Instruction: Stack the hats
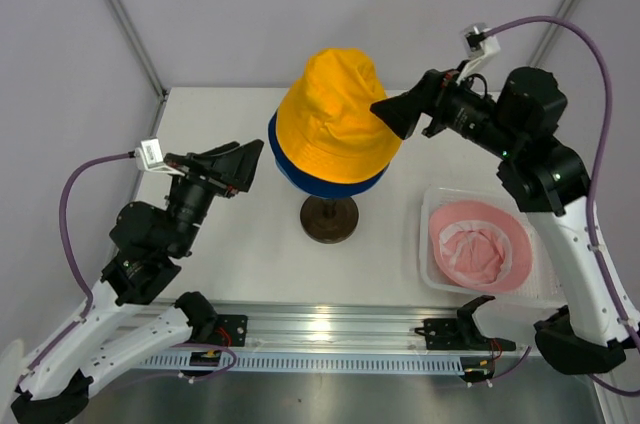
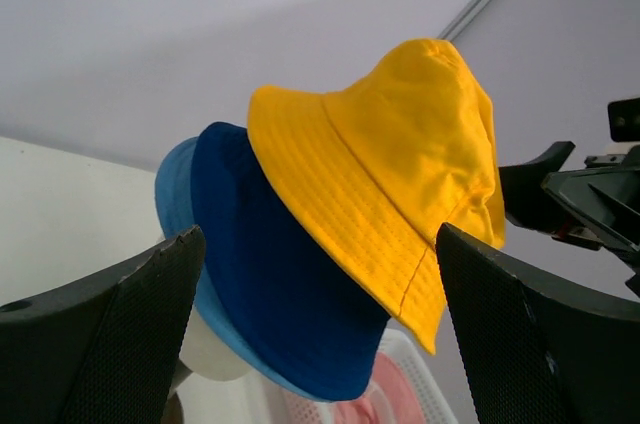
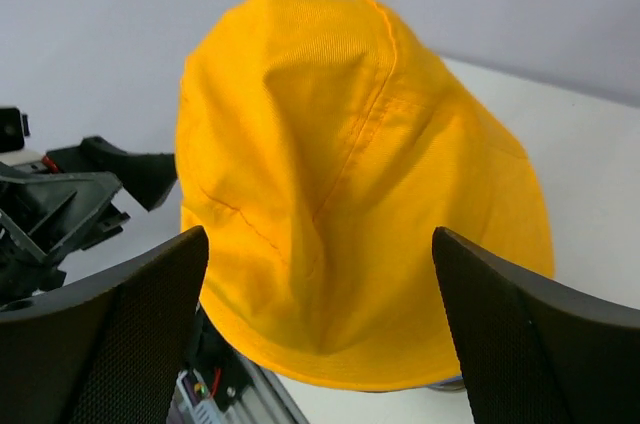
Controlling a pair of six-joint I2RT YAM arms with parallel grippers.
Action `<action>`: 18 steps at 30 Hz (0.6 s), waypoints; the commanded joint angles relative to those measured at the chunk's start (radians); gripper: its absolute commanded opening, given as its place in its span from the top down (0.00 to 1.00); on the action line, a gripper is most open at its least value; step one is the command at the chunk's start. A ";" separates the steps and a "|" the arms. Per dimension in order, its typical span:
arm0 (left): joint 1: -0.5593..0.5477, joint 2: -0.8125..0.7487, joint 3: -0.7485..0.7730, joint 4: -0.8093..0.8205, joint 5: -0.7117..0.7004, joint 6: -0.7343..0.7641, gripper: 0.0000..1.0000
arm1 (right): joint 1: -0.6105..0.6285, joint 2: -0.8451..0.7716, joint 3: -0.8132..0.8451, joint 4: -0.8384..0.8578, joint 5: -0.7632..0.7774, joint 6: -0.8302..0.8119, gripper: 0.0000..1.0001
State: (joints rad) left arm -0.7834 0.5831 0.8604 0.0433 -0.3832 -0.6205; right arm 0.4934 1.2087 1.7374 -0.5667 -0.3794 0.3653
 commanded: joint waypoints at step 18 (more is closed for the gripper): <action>0.282 0.199 -0.086 0.273 0.547 -0.734 0.08 | -0.411 -0.213 -0.390 0.297 0.054 0.391 0.01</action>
State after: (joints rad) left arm -0.5201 0.7609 0.7681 0.2214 0.0731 -1.2743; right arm 0.1024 1.0069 1.4033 -0.4213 -0.2138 0.6308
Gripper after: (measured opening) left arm 0.926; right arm 0.993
